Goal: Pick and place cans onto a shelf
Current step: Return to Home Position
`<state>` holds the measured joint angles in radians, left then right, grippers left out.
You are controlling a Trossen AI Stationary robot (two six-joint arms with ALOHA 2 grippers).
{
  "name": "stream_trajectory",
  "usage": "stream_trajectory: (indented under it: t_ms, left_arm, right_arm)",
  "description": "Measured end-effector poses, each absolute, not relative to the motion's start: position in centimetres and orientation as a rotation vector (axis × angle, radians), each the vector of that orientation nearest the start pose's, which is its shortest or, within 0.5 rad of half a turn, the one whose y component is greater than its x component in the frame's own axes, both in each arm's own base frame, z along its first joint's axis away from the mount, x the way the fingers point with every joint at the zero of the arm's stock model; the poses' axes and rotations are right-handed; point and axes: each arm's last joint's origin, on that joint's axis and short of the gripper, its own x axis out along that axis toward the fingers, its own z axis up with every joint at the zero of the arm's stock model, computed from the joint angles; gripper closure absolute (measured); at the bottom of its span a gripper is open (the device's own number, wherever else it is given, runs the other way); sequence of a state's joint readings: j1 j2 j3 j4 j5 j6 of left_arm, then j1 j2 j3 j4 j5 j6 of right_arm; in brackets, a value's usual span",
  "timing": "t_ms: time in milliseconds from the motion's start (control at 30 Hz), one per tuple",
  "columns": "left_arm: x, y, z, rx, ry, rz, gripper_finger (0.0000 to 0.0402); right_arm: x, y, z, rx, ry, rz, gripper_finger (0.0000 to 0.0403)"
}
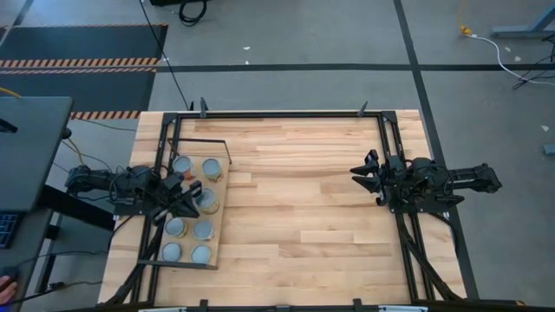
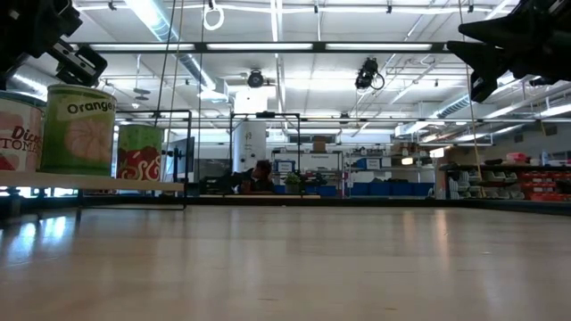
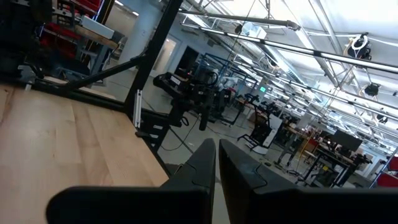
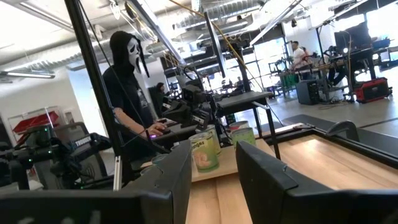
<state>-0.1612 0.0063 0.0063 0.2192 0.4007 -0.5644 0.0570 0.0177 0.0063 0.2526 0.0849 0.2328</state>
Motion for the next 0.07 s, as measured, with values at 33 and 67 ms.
stream_trajectory:
  t_ms: [33, 67]
  left_arm:
    - [9.01, -2.61, 18.57, -0.521, -0.057, -0.606, 0.0374]
    - [9.01, -2.61, 18.57, -0.521, -0.057, -0.606, 0.0374]
  right_arm:
    - [9.55, 0.3, 18.85, 0.248, -0.243, 0.0, 0.027]
    - [9.55, 0.3, 18.85, 0.249, -0.243, 0.0, 0.027]
